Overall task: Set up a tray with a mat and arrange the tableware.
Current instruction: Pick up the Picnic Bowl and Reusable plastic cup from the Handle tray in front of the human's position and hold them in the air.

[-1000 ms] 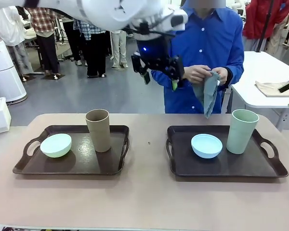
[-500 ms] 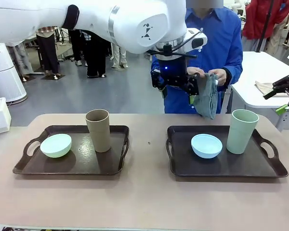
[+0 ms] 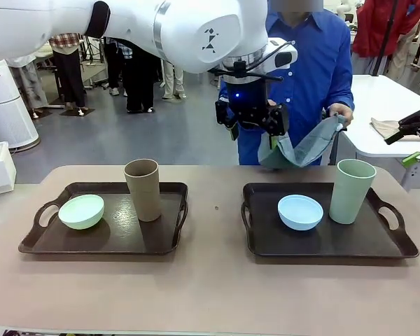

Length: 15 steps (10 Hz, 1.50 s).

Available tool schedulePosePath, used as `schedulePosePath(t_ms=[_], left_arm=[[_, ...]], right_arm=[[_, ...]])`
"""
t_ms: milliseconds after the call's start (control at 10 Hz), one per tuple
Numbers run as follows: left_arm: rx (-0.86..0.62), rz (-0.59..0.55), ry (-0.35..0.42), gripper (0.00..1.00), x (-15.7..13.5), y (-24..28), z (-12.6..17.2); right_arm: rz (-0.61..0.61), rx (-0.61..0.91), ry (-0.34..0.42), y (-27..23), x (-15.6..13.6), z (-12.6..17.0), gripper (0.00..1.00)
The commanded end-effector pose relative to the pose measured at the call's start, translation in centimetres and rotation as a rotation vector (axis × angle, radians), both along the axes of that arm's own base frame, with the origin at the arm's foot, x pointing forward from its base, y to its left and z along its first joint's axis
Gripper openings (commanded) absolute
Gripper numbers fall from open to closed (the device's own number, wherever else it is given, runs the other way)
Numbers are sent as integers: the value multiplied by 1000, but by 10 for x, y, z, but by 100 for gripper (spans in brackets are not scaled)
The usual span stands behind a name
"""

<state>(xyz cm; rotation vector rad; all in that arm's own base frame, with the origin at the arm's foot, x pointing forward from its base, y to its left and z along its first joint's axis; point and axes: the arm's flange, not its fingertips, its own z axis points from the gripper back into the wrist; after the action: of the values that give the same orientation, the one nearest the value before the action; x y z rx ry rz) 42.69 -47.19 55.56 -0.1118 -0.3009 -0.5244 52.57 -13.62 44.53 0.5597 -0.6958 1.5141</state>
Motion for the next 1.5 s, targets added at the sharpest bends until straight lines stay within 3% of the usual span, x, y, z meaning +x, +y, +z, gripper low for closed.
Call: schedulePosePath(t_ms=[0,100,300,800,1000,1400], left_arm=[[-61,52,38,100,21,-11,-24],[-79,133,66,100,33,-19,-42],[-62,192,67,100,34,-25,-59],[-86,300,110,100,35,-42,-112],[-60,301,108,100,37,-53,-128],[-64,306,105,100,45,-70,-141]], right_arm=[[121,25,-12,4,10,-18,100],[180,43,15,3,18,-36,100],[227,54,69,-4,21,-56,100],[213,151,153,26,38,-90,100],[166,178,159,46,46,-102,100],[227,151,208,62,42,-109,100]])
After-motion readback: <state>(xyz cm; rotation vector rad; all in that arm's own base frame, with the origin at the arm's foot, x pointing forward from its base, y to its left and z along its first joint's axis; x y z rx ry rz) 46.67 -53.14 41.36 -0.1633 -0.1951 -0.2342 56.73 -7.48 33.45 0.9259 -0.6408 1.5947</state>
